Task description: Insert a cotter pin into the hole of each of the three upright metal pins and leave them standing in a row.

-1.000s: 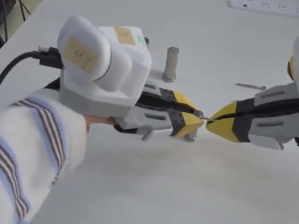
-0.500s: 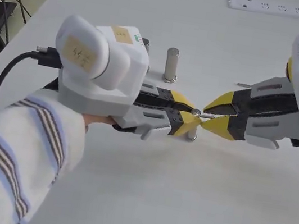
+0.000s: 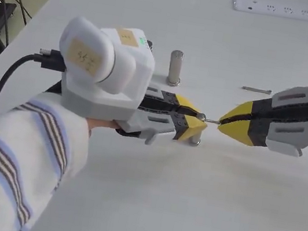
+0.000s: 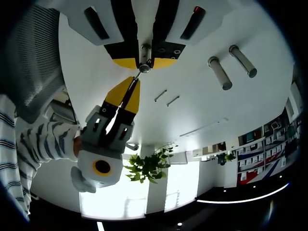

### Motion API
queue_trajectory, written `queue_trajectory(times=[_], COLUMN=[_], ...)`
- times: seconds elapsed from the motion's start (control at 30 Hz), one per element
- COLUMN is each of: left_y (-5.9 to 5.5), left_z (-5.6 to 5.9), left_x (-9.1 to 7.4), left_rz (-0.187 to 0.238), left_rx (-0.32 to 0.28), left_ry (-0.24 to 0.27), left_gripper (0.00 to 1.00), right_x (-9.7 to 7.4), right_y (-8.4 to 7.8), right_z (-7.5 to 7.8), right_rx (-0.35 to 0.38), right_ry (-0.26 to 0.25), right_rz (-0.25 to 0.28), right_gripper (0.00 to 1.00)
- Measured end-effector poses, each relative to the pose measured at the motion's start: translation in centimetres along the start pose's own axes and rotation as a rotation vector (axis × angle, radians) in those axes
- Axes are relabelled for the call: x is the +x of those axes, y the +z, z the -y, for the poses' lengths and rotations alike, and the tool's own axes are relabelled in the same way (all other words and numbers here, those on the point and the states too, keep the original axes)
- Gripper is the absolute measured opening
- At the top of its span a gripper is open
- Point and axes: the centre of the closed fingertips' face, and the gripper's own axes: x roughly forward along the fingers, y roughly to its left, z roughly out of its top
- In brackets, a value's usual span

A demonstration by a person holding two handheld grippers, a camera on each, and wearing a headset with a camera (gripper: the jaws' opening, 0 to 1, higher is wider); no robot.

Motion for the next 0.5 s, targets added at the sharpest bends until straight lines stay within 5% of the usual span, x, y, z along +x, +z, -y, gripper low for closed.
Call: queue_trajectory(times=[0.5], left_y=[0.0], left_z=[0.0], left_x=[0.0], left_rz=[-0.006], left_rx=[0.007], left_ry=[-0.005], left_gripper=[0.06], right_x=[0.4], right_y=[0.9], right_z=[-0.7], right_rx=[0.005], right_ry=[0.004], right_rz=[-0.008], right_gripper=[0.0])
